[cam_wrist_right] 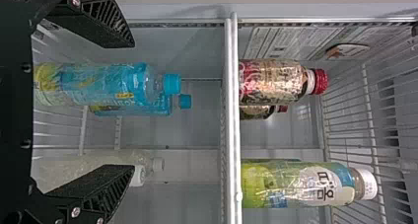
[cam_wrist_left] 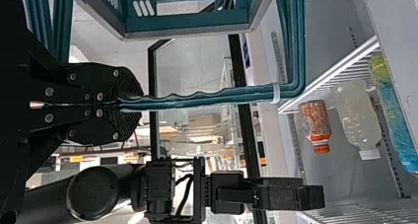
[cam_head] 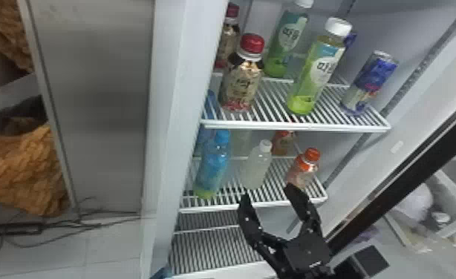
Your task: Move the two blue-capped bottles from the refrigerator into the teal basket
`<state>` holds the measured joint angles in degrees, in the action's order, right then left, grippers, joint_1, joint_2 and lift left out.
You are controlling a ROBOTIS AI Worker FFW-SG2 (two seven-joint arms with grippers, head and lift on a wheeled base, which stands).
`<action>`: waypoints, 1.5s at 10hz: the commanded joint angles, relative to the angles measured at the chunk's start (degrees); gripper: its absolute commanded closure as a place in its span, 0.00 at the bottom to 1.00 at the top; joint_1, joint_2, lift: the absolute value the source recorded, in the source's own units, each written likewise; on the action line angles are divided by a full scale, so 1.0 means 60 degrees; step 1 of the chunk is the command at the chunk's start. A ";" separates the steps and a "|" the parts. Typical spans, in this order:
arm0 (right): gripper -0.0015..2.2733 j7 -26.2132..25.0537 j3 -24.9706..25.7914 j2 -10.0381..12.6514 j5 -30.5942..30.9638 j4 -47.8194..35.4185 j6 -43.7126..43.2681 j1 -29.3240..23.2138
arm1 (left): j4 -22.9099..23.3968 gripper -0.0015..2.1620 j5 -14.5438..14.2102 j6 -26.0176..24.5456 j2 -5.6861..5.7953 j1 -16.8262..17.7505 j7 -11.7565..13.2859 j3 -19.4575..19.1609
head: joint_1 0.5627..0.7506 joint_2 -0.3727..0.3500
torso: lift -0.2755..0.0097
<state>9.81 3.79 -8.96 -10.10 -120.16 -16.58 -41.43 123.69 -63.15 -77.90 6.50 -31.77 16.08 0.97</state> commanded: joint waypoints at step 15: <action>0.06 0.0006 -0.0500 -0.0293 0.0072 0.1969 -0.0026 0.1773 | -0.0002 0.54 -0.0125 0.0000 -0.0014 0.0022 0.0030 0.0029 | 0.70 0.03 | 0.38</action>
<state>9.84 0.77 -10.73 -9.65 -109.45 -16.74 -31.69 123.70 -64.02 -77.90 6.41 -31.64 16.22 1.15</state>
